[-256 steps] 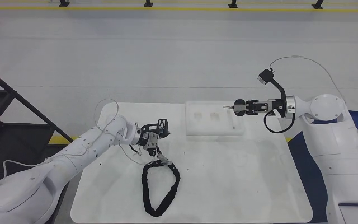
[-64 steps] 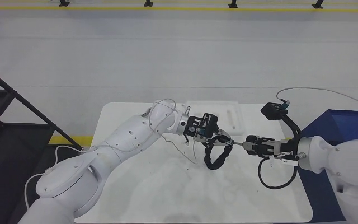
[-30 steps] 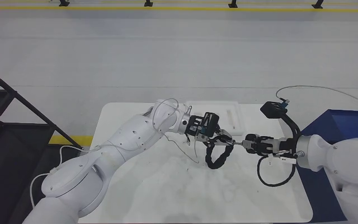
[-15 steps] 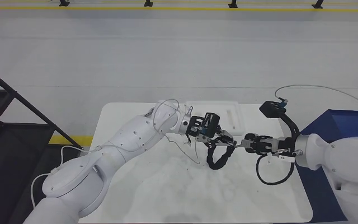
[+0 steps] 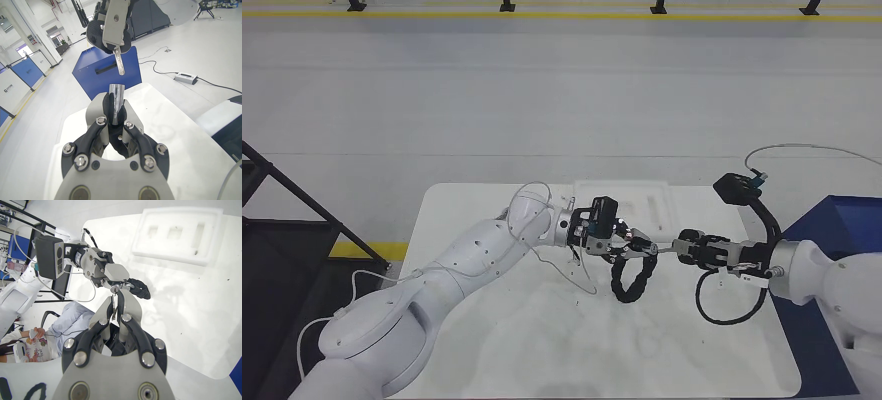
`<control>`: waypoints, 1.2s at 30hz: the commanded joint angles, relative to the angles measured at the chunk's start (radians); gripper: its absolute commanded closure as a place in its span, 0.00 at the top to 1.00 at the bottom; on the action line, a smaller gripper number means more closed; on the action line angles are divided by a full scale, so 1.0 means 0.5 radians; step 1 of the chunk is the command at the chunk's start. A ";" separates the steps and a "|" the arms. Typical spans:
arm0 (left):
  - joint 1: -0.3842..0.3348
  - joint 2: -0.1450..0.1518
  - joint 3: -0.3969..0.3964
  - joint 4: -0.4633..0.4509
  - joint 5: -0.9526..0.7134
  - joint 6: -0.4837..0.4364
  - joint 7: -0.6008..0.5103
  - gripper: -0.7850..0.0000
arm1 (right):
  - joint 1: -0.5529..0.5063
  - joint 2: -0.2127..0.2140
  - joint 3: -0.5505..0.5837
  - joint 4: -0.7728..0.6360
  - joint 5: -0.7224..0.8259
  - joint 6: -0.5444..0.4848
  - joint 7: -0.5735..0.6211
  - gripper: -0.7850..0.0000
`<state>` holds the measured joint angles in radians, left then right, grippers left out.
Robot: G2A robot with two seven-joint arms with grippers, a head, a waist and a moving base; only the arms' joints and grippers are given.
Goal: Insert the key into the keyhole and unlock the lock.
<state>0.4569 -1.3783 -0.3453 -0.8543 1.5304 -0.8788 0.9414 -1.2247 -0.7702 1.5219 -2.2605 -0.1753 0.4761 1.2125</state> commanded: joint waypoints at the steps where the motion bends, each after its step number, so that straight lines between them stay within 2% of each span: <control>1: 0.008 0.004 0.011 0.002 -0.044 0.011 0.011 0.00 | -0.024 0.001 -0.003 -0.037 -0.027 0.014 -0.034 0.00; 14: 0.018 0.006 0.028 0.017 -0.121 0.037 0.037 0.00 | -0.074 0.000 -0.017 -0.054 -0.042 0.028 -0.112 0.00; 18: 0.092 0.008 -0.013 -0.014 -0.203 0.055 -0.043 0.00 | -0.107 0.000 0.003 -0.083 -0.007 0.036 -0.145 0.00; 26: 0.151 -0.005 -0.062 -0.022 -0.190 0.102 -0.075 0.00 | -0.175 0.003 0.049 -0.179 -0.040 0.182 -0.220 0.00; 36: 0.169 -0.021 -0.097 -0.046 -0.087 0.109 0.018 0.00 | -0.147 0.005 -0.029 -0.179 -0.138 0.300 -0.273 0.00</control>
<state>0.5409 -1.3879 -0.3926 -0.8760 1.4825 -0.8207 0.9482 -1.3016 -0.7674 1.5116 -2.3500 -0.2440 0.6179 1.0772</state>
